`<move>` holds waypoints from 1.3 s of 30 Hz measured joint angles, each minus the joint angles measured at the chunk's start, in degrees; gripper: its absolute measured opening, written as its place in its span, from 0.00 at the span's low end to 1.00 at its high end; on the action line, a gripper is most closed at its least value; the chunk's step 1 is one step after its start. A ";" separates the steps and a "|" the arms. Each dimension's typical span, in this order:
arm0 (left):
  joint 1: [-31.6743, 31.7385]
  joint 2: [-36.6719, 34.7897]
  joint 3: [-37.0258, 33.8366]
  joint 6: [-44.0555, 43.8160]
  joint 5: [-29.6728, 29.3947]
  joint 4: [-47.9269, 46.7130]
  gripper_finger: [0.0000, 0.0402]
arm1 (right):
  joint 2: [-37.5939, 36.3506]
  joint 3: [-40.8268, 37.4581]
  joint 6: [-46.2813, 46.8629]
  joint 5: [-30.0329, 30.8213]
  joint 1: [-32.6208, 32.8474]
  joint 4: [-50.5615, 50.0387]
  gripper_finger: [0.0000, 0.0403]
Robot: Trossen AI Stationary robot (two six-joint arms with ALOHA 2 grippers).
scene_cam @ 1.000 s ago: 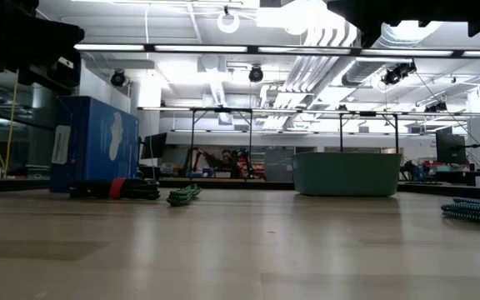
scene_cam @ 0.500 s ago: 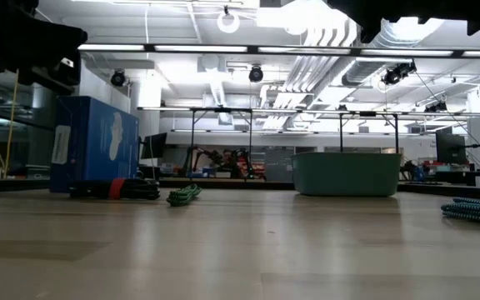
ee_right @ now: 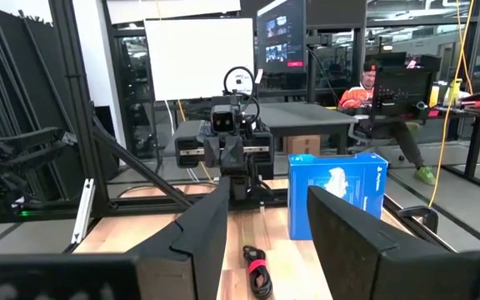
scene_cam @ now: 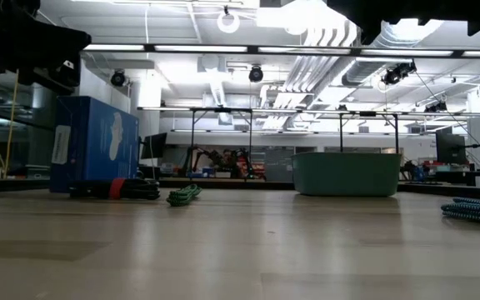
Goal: Pick and place USB-C Cables
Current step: Put the black charger cable into the green bin
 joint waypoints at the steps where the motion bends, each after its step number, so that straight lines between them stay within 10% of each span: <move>1: 0.00 0.00 0.02 -0.04 -0.17 0.02 0.00 | 0.00 0.00 0.00 -0.02 0.00 -0.02 0.39; 10: 0.00 1.59 0.00 -2.49 -3.66 0.16 0.08 | 0.00 0.00 0.00 0.02 0.00 -0.02 0.39; 26: 0.02 6.91 0.01 -9.04 -13.88 0.66 0.56 | 0.00 0.00 -0.02 0.04 0.00 0.00 0.39; 39: 0.02 18.19 5.18 -16.25 -19.42 3.50 0.59 | 0.00 0.00 -0.02 0.07 0.00 0.42 0.39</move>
